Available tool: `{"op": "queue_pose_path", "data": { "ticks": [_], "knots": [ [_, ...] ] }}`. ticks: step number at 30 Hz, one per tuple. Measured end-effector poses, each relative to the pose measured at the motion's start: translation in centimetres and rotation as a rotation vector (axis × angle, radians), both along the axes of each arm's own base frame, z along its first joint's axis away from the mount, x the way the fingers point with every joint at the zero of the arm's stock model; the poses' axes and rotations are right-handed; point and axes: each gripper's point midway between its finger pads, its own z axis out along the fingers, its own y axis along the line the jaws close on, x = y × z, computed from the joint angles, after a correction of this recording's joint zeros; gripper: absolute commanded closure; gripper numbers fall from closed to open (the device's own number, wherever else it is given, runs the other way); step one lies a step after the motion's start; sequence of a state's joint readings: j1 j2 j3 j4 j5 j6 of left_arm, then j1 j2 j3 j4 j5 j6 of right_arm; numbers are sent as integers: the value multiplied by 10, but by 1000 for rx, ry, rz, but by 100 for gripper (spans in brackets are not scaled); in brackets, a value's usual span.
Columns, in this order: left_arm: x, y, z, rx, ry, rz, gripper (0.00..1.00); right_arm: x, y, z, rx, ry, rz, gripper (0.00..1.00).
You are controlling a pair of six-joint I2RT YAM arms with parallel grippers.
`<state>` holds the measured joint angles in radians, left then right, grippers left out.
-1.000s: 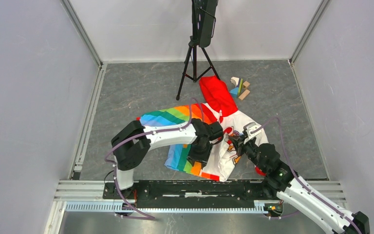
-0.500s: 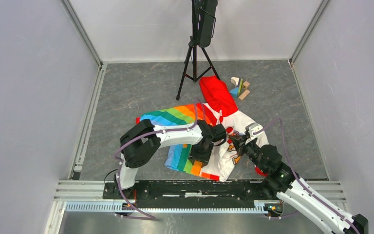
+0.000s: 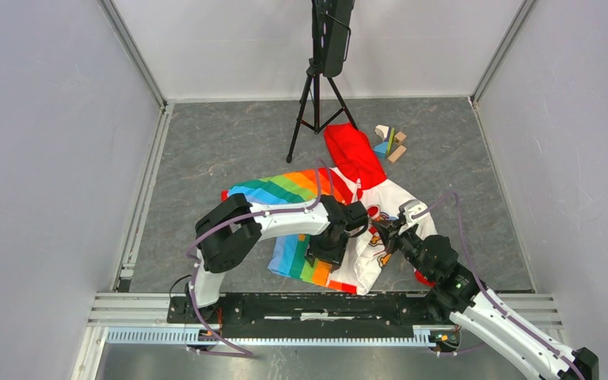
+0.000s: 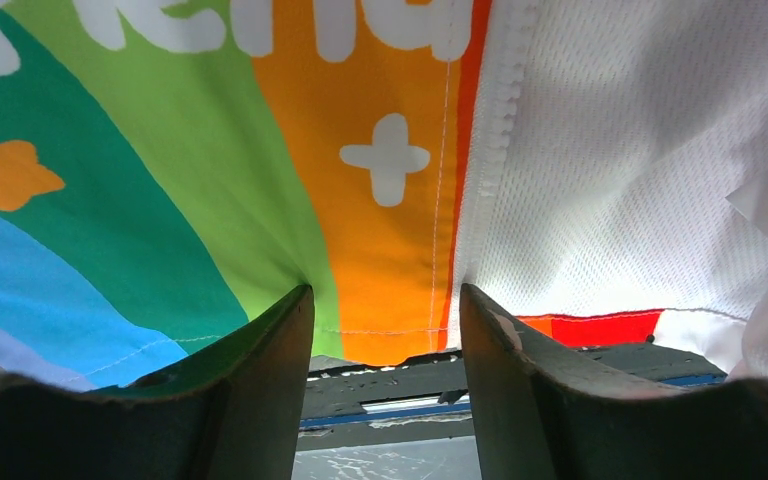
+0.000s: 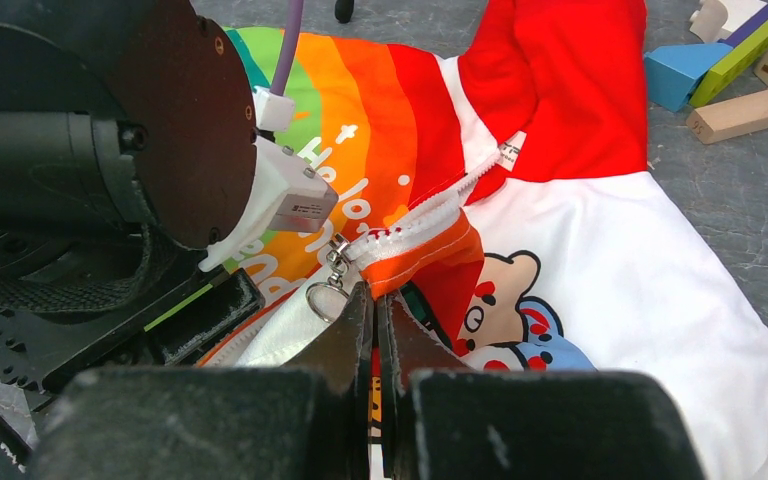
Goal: Zip up the jacket
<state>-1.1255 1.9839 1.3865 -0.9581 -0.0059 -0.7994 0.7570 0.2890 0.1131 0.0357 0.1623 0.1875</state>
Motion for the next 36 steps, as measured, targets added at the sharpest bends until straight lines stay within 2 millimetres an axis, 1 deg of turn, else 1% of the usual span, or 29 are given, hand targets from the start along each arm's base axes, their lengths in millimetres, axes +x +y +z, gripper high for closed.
{"op": "queue_pose_path", "data": {
  "ticks": [3, 6, 9, 14, 15, 19, 25, 27, 30, 32, 35, 36],
  "knots": [
    [-1, -1, -1, -5, 4, 0, 35, 0, 0, 0, 0, 0, 0, 100],
    [-1, -1, 0, -12, 3, 0, 35, 0, 0, 0, 2, 1, 2, 99],
    [-1, 0, 0, -19, -1, 0, 39, 0, 1, 0, 3, 2, 3, 100],
    [-1, -1, 5, -33, -7, 0, 48, 0, 1, 0, 2, 2, 3, 100],
    [-1, -2, 6, -37, -9, 0, 49, 0, 1, 0, 2, 2, 3, 100],
    [-1, -5, 10, -57, -8, -1, 44, 0, 1, 0, 2, 2, 4, 100],
    [-3, -11, 10, -85, 2, -5, 43, 0, 1, 0, 2, 2, 4, 100],
    [-4, -13, 10, -91, 3, -7, 44, 0, 1, 0, 2, 2, 4, 100],
    [-3, -14, 10, -94, 1, -7, 50, -1, 1, 0, 2, 3, 5, 100],
    [-3, -14, 9, -98, -1, -7, 52, -1, 1, 0, 2, 3, 7, 100],
    [-4, -12, 7, -91, 2, -7, 52, -1, 1, 0, 2, 3, 7, 100],
    [-4, -12, 6, -89, 3, -7, 50, -1, 1, 0, 2, 3, 8, 100]
  ]
}}
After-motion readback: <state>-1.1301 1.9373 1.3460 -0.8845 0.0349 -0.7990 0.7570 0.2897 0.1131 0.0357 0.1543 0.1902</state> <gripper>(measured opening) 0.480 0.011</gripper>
